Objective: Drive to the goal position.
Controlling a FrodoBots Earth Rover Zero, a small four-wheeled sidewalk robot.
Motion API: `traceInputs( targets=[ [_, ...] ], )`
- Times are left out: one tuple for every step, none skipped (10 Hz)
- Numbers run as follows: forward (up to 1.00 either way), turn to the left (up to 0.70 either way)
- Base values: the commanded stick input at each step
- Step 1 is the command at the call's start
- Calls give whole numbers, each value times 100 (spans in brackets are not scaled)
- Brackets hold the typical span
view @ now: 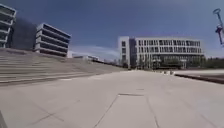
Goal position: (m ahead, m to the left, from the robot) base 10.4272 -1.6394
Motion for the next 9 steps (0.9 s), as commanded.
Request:
traceInputs(
  targets=[
    [70,0],
    [70,0],
    [70,0],
    [70,0],
    [70,0],
    [70,0],
    [70,0],
    [70,0],
    [70,0]
  ],
)
